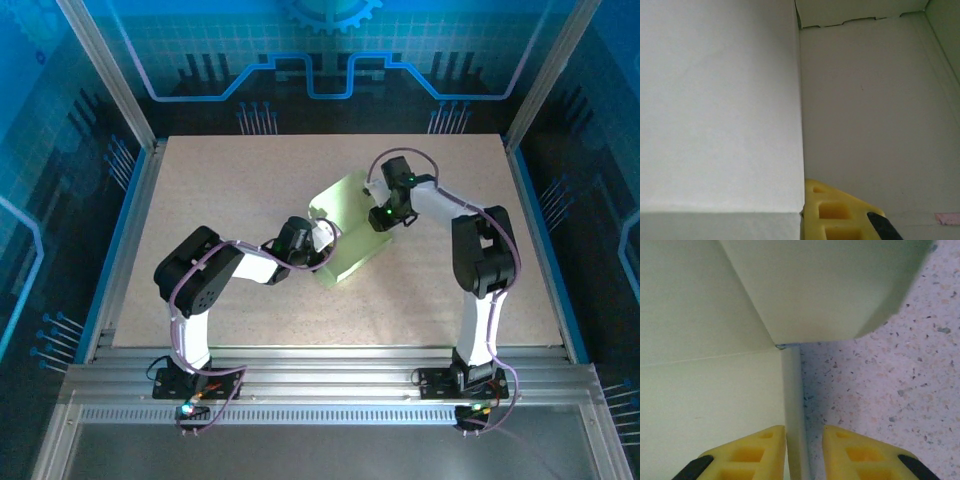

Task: Fold the paper box

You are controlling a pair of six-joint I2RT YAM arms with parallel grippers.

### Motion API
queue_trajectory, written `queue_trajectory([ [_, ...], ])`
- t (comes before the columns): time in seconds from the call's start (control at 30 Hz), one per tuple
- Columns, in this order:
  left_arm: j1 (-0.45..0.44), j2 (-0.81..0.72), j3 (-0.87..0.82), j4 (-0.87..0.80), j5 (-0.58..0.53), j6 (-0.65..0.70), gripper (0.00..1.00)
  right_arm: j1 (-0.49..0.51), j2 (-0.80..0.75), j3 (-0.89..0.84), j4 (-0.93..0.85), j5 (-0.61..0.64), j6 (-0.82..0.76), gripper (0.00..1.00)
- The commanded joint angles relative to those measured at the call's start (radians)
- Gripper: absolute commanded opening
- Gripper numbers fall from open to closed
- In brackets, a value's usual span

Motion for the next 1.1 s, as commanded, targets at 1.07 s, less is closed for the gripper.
queue_trajectory([
  [1.07,0.014,0.027,0.017,-0.200,0.109,-0.056,0.06,0.118,0.104,-0.019,-0.110,0.275,-0.180,0.00],
])
